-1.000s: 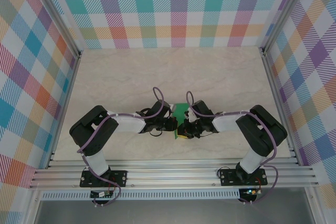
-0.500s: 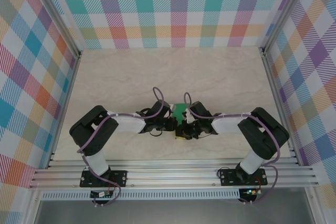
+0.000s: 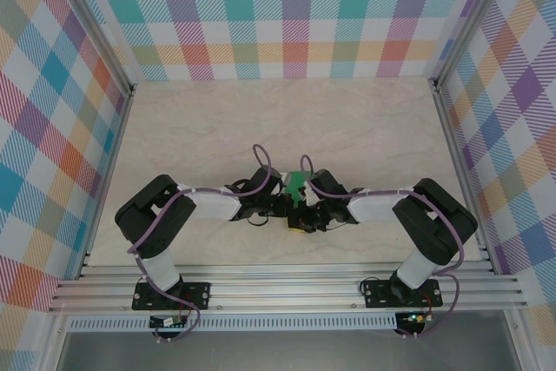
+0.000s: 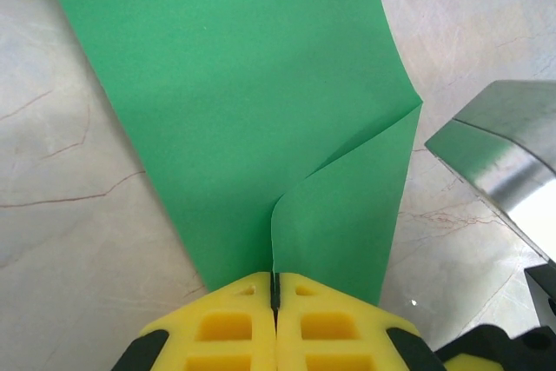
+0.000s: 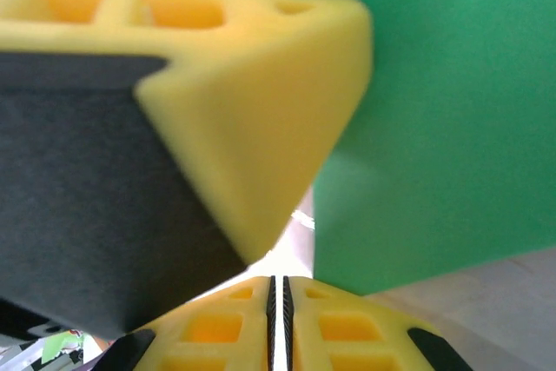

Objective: Fold a paper plane with a square sheet of paper (pick it up from the middle)
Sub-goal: Third fold the triangle at the center of the table.

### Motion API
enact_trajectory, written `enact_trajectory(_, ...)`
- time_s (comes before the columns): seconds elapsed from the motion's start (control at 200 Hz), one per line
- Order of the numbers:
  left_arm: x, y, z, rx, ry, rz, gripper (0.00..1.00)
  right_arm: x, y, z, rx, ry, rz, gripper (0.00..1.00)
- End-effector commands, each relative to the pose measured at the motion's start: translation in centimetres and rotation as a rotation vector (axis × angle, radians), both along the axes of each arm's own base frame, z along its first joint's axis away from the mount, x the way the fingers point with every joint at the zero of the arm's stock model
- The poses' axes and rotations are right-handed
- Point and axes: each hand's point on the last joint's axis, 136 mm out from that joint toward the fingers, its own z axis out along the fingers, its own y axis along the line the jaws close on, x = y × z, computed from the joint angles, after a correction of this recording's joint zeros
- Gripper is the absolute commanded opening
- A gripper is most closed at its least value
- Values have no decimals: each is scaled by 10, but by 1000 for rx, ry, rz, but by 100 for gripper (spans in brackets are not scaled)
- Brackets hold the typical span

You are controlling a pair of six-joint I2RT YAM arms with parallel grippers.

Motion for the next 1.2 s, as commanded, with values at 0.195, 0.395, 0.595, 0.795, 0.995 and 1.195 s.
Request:
enact_trajectory(0.195, -12, 16, -17, 65, 40, 5, 6, 2, -3, -17, -76, 17, -15, 13)
enact_trajectory(0.395, -12, 16, -11, 61, 33, 4, 7, 5, -12, 0, -115, -49, -11, 14)
enact_trajectory(0.595, -6, 16, 12, 38, -6, 27, 19, 31, -50, 30, -167, -161, -96, 18)
enact_trajectory(0.795, 0, 21, 46, 19, -69, 63, 44, 50, -74, 30, -133, -132, -146, 20)
enact_trajectory(0.995, -1, 34, 74, -1, -109, 118, 40, 58, -76, 31, -104, -123, -153, 25)
enact_trajectory(1.195, -14, 5, 98, -101, -101, 12, 26, 62, -72, 27, -76, -105, -145, 31)
